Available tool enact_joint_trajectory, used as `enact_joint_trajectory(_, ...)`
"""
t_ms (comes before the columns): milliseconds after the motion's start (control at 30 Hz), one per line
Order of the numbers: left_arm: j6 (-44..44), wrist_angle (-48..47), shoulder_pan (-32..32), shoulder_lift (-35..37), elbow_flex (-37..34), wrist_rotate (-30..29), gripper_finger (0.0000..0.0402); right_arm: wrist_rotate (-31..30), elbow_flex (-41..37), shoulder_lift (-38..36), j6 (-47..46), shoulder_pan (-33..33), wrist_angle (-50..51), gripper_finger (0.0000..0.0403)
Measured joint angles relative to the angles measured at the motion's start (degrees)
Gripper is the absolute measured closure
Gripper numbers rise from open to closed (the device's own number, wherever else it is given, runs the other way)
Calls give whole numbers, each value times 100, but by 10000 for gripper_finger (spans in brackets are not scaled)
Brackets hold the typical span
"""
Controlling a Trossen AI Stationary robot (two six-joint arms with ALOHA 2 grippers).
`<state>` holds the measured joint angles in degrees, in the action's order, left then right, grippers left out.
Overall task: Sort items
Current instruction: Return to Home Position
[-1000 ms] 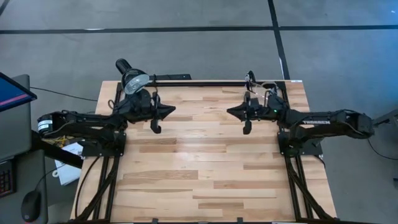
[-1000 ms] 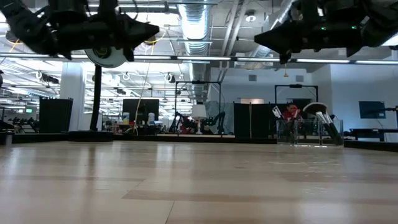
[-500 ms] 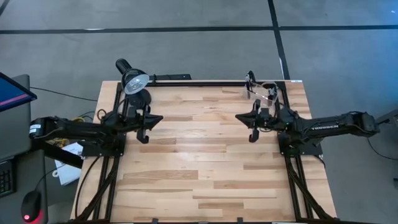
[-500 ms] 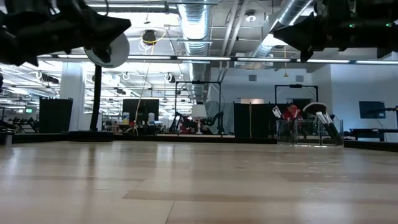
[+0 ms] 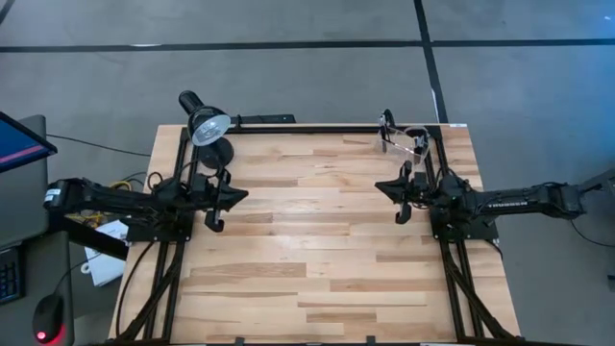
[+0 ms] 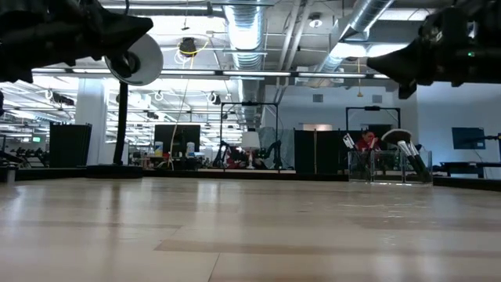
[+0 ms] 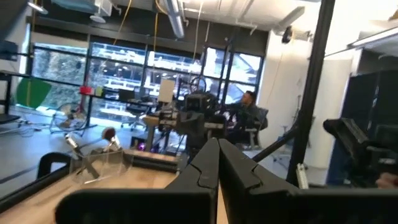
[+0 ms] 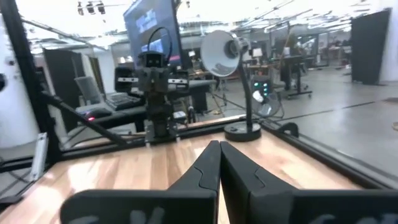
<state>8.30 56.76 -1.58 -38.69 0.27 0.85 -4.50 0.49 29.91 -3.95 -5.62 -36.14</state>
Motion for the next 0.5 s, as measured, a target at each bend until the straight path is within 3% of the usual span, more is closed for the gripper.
enact_joint_trajectory(267,-335,-372,353,439,2,-364,398,-5,0,-805,-2,378,841,403)
enact_joint_trajectory(500,-178,-2063,331,1621,2,-377,398,-414,-2,-1831,96,637,1843,403)
